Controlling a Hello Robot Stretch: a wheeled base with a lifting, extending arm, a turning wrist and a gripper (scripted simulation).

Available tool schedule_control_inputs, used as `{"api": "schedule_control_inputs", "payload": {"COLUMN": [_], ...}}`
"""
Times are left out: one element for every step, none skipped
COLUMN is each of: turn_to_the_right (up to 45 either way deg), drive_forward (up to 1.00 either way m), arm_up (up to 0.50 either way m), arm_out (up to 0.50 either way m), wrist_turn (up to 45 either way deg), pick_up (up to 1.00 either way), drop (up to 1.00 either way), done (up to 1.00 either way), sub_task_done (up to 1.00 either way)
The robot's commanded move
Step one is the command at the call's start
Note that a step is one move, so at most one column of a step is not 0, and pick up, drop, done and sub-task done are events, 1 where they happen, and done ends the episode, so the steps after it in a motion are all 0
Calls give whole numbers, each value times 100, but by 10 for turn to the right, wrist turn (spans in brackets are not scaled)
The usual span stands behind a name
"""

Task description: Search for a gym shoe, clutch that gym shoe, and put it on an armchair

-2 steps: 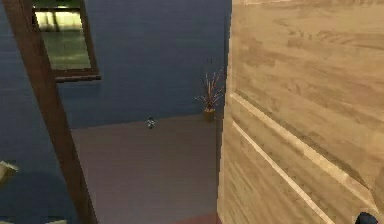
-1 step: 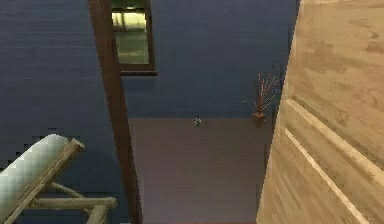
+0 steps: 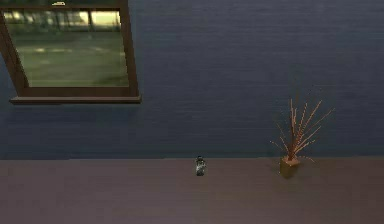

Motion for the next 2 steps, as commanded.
{"api": "schedule_control_inputs", "payload": {"turn_to_the_right": [-120,0], "drive_forward": [0,5], "arm_up": [0,0], "arm_out": [0,0], "wrist_turn": [0,0], "pick_up": [0,0], "drop": [0,0], "done": [0,0], "sub_task_done": [0,0]}}
